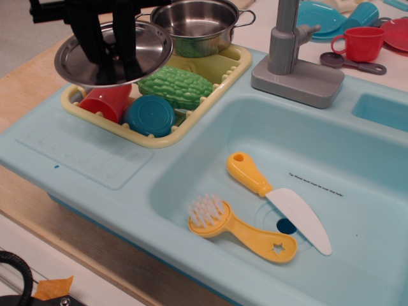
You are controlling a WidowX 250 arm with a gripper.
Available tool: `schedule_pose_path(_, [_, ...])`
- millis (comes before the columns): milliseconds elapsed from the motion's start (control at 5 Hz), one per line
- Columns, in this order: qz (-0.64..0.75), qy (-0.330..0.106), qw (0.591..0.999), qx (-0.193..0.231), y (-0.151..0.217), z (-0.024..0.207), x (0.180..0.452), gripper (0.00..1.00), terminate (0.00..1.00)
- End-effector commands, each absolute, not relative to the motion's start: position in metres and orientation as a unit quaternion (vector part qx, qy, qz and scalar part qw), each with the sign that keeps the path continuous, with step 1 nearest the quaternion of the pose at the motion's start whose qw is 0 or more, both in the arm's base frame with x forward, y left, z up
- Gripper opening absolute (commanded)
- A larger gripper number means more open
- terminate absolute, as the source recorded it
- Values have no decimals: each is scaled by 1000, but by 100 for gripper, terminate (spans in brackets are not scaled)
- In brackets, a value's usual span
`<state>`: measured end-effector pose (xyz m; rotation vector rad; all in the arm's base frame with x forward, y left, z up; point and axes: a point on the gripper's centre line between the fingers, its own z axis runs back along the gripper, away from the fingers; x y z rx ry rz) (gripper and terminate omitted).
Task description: Take lid off pot or pan
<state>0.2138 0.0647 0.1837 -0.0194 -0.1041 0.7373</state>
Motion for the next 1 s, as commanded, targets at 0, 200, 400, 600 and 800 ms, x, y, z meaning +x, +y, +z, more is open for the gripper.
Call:
schedule_pose_path(0, [378,-46,924,-26,81,176,207,100,0])
schedule_pose_path(200, [385,-22,922,-36,86,166,205,100,0])
schedule_pose_path(400, [379,-22,924,-48,87,163,204,100,0])
schedule_pose_path(600, [379,-22,924,-48,87,163,204,100,0])
schedule_pose_path(800, [379,-22,924,-48,87,163,204,100,100])
